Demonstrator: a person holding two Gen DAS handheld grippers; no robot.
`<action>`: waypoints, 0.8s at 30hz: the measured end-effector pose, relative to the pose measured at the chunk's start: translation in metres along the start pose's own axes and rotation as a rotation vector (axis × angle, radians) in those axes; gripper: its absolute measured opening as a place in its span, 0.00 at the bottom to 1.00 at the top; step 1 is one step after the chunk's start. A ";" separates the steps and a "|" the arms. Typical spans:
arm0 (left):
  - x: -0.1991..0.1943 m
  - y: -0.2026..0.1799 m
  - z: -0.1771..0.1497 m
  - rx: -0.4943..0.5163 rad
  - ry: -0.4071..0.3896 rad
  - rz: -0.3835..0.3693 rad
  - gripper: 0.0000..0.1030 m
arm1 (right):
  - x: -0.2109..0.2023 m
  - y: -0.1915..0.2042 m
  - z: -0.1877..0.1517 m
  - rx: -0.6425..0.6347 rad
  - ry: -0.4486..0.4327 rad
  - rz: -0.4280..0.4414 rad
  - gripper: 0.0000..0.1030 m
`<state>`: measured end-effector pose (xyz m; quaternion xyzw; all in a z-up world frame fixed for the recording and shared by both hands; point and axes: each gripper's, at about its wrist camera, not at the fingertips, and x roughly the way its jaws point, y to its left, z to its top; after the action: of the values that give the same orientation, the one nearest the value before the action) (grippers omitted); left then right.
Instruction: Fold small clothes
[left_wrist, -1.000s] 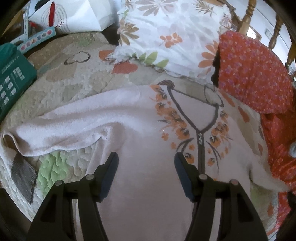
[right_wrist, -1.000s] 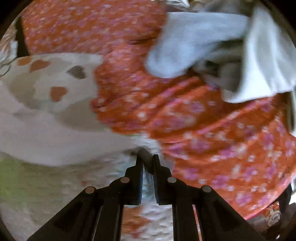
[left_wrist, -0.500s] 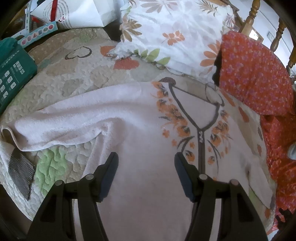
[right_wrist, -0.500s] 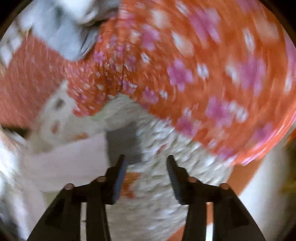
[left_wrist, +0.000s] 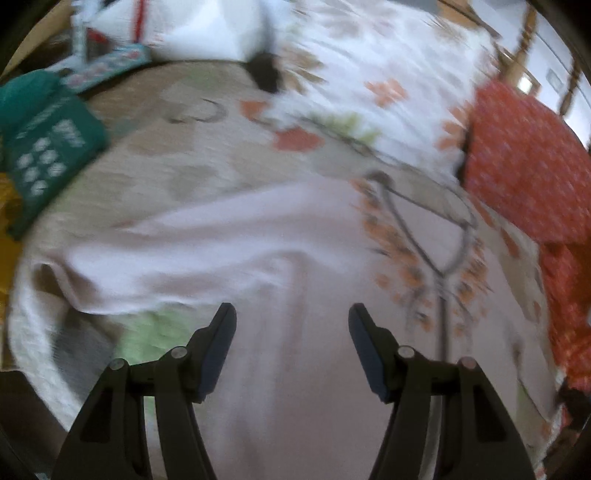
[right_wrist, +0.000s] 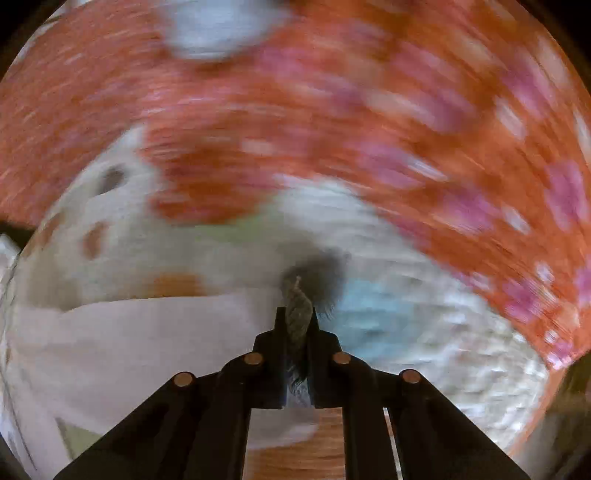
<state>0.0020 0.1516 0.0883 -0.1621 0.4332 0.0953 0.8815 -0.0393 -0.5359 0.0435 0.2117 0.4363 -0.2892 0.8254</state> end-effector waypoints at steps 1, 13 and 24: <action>-0.002 0.011 0.002 -0.016 -0.008 0.017 0.60 | -0.006 0.020 0.001 -0.034 -0.011 0.027 0.08; -0.056 0.157 0.045 -0.368 -0.125 0.028 0.65 | -0.122 0.410 -0.116 -0.562 0.049 0.713 0.08; -0.075 0.218 0.049 -0.499 -0.175 0.047 0.65 | -0.095 0.542 -0.248 -0.782 0.218 0.716 0.08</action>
<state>-0.0749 0.3706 0.1315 -0.3554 0.3221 0.2334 0.8459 0.1286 0.0441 0.0451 0.0528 0.4952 0.2179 0.8394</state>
